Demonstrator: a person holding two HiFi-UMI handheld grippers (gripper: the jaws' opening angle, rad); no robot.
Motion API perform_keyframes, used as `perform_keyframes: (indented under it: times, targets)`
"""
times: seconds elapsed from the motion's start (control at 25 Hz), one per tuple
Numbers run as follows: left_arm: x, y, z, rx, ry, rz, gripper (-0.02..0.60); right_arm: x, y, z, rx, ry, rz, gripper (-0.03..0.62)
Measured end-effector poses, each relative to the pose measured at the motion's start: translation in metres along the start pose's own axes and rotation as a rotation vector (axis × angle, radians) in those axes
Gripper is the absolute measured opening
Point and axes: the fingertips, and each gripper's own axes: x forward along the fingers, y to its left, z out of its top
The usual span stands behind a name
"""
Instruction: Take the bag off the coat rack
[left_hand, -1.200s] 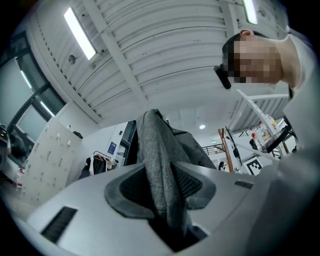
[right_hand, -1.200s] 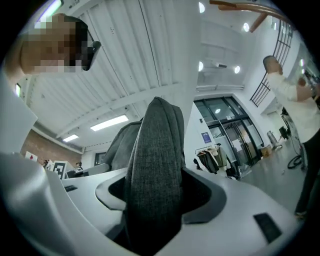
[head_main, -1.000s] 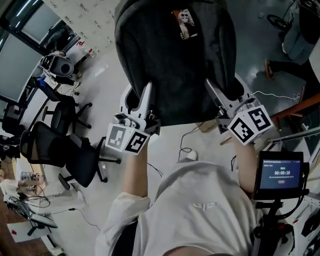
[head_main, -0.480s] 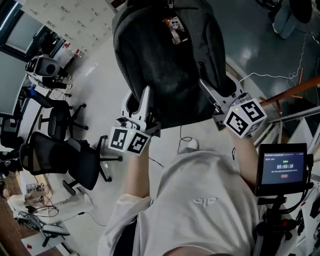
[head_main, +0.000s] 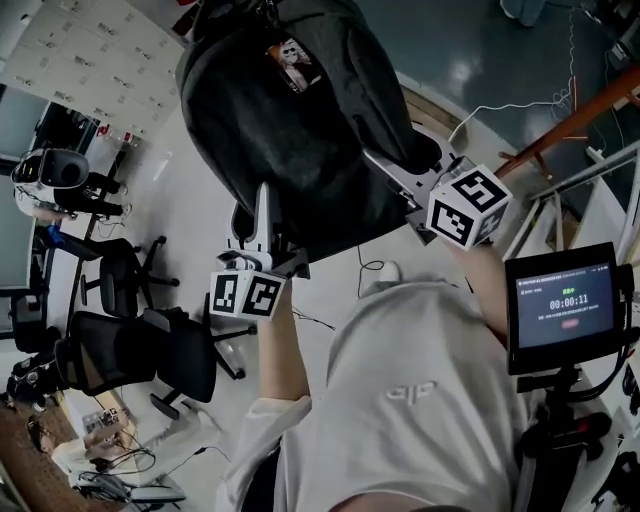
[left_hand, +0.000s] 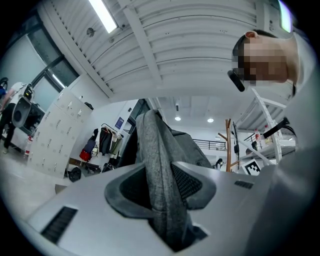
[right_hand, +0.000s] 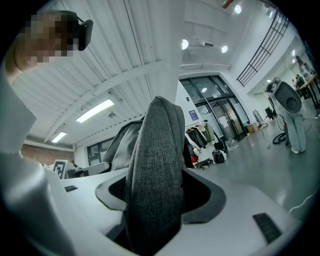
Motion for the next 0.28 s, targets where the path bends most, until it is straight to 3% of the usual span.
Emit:
perform_keyframes:
  times: [0.28]
  targets:
    - [-0.0016, 0.0028, 0.0005, -0.001, -0.01, 0.013, 0.141, 0.0046, 0.0009, 0.0001, -0.005, 0.007, 0.012, 0.281]
